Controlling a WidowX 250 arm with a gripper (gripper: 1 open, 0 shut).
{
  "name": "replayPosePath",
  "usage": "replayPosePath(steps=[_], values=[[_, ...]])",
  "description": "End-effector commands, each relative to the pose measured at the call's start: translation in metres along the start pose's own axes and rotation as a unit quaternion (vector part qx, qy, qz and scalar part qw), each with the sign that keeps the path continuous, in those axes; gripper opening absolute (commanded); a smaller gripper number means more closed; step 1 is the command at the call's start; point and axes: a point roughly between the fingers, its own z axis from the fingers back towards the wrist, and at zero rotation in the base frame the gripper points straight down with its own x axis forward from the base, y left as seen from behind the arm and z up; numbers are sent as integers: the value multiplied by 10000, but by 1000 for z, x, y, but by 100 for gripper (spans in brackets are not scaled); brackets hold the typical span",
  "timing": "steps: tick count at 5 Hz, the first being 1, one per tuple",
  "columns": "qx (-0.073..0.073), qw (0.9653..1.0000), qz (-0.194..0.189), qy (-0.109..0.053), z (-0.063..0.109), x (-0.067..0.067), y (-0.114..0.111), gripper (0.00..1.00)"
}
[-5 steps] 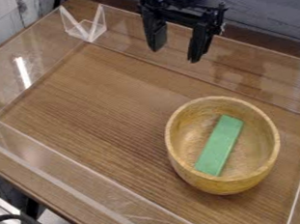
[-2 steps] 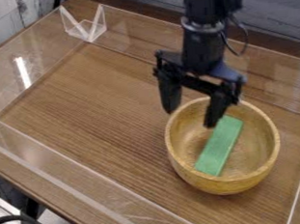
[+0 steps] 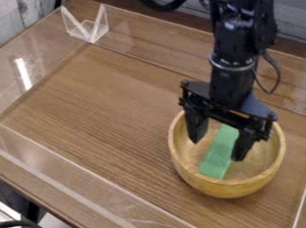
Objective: Remove the green block from inside the brown bowl and put it on the table
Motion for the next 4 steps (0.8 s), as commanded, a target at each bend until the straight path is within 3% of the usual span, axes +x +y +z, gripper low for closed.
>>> replayPosePath(steps=[1, 4], values=[[-134, 9993, -51, -352, 10, 3, -5, 100], [-272, 9989, -77, -387, 6, 6, -4, 100]])
